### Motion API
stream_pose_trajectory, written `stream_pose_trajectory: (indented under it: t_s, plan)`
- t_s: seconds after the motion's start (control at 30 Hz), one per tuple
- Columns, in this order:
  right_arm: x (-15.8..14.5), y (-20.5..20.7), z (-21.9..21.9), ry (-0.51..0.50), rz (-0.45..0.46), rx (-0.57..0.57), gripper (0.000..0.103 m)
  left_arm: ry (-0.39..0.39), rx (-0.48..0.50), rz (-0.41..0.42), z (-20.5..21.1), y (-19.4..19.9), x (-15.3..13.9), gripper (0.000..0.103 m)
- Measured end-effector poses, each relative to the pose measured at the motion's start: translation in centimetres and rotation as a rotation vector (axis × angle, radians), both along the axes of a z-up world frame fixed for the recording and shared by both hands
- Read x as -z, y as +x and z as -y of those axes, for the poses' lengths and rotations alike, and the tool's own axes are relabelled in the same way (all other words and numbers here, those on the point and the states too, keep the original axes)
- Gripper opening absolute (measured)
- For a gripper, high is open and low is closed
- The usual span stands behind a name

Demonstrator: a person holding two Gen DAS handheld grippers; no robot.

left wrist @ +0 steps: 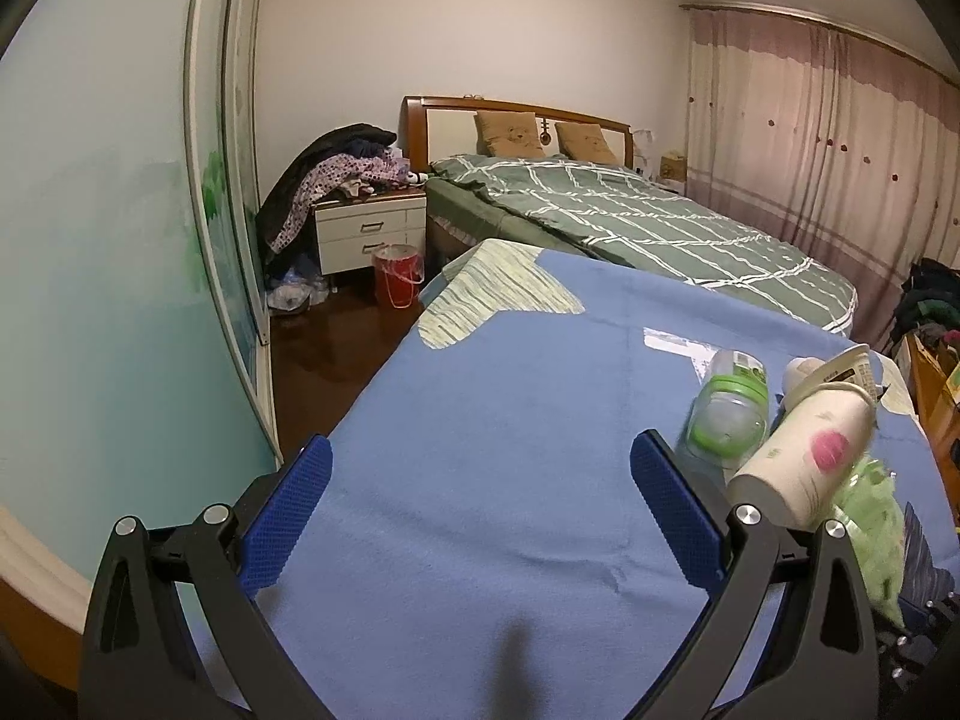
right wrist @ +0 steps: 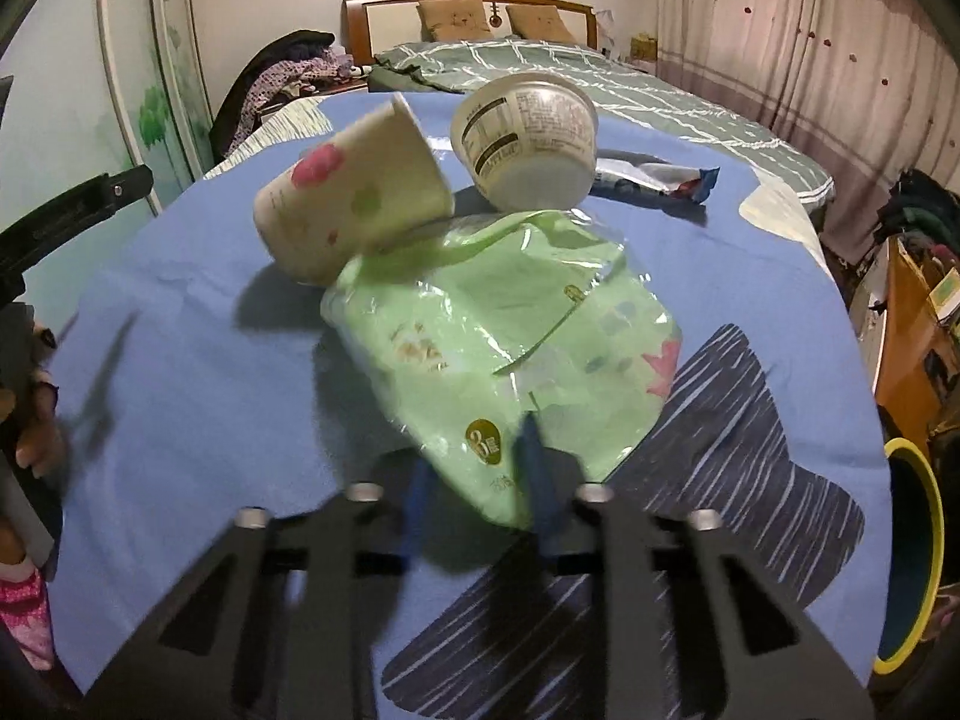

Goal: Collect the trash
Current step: 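Grasp the green plastic bag with the right tool and lift it, then carry the green bag to the yellow bin and open the right tool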

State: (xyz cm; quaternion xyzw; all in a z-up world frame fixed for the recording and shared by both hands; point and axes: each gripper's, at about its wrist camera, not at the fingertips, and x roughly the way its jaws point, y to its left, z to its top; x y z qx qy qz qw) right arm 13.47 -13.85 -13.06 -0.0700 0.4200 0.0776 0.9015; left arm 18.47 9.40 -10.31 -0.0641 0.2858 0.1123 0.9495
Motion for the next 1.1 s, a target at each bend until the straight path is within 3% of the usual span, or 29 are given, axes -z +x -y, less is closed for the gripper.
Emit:
stream_pose_trajectory:
  t_s: [0.17, 0.33, 0.73, 1.1]
  plan:
    - [-0.3, -1.6, 0.8, 0.005, 0.008, -0.03, 0.006, 0.001, 0.002, 0.005, 0.1, -0.1, -0.1, 0.098]
    - [-0.8, -3.3, 2.7, 0.023, 0.017, -0.012, 0.005, 0.003, 0.002, 0.007, 0.2, -0.1, 0.0, 0.098]
    - [-3.6, -4.7, 8.2, 0.053, 0.109, 0.133, 0.003, 0.015, 0.008, 0.015, 0.4, -0.2, -0.1, 0.098]
    - [-6.7, -6.4, 17.9, 0.072, 0.211, 0.373, 0.003, 0.038, 0.036, 0.016, 1.1, -0.2, -0.2, 0.098]
